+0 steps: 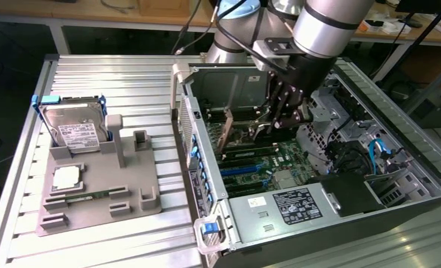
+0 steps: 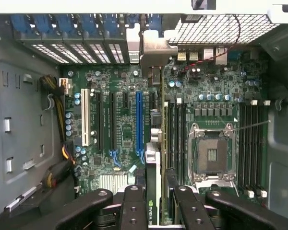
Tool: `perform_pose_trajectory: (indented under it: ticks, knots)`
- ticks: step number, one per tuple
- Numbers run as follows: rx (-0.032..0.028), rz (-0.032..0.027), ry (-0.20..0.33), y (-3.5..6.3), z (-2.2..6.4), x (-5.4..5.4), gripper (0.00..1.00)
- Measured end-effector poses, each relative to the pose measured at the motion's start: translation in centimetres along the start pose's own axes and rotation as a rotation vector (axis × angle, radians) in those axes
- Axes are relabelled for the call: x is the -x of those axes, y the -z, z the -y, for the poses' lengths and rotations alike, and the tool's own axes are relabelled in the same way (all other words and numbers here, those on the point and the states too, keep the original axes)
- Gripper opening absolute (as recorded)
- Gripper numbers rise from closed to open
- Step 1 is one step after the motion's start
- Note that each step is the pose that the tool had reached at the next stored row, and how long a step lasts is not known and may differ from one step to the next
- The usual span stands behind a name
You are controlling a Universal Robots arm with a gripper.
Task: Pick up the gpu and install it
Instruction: 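Insert the gpu into the slot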
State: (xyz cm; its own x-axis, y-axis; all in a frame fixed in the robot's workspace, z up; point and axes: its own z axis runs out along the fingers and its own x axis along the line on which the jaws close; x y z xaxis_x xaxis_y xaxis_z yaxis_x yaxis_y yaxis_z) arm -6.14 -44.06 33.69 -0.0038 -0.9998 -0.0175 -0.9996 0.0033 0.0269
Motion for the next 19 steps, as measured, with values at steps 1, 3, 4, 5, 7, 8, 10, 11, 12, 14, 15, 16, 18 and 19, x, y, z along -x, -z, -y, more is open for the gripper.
perform_pose_trajectory:
  ticks: [1, 3, 4, 5, 7, 8, 10, 11, 12, 14, 15, 16, 18, 19]
  knots:
    - [-0.0003, 0.0, 0.0, -0.2, -0.21, 0.0, 0.27]
    - [-0.0009, -0.0001, 0.0, -0.55, -0.44, 0.0, 0.27]
    - [-0.001, -0.0001, 0.0, -0.72, -0.45, 0.0, 0.27]
    - [-0.0011, 0.0, 0.0, -0.89, -0.45, 0.0, 0.27]
    - [-0.0011, 0.0, 0.0, -1.25, -0.44, 0.0, 0.27]
    - [-0.0013, 0.0, 0.0, -1.44, -0.44, 0.0, 0.27]
    - [-0.0029, -0.0001, 0.0, -1.75, -0.43, 0.0, 0.27]
    - [-0.0035, 0.0, 0.0, -1.91, -0.43, 0.0, 0.27]
    - [-0.005, -0.0001, 0.0, -2.09, -0.42, 0.0, 0.27]
    - [-0.0068, -0.0001, 0.0, -2.4, -0.44, 0.0, 0.27]
    - [-0.0073, 0.0001, 0.0, -2.57, -0.45, 0.0, 0.27]
    - [-0.0073, -0.0001, 0.0, -2.77, -0.47, -0.1, 0.27]
    - [-0.0074, -0.0015, 0.0, -3.13, -0.75, -0.1, 0.27]
    - [-0.0108, -0.0013, 0.0, -3.3, -1.53, -0.1, 0.27]
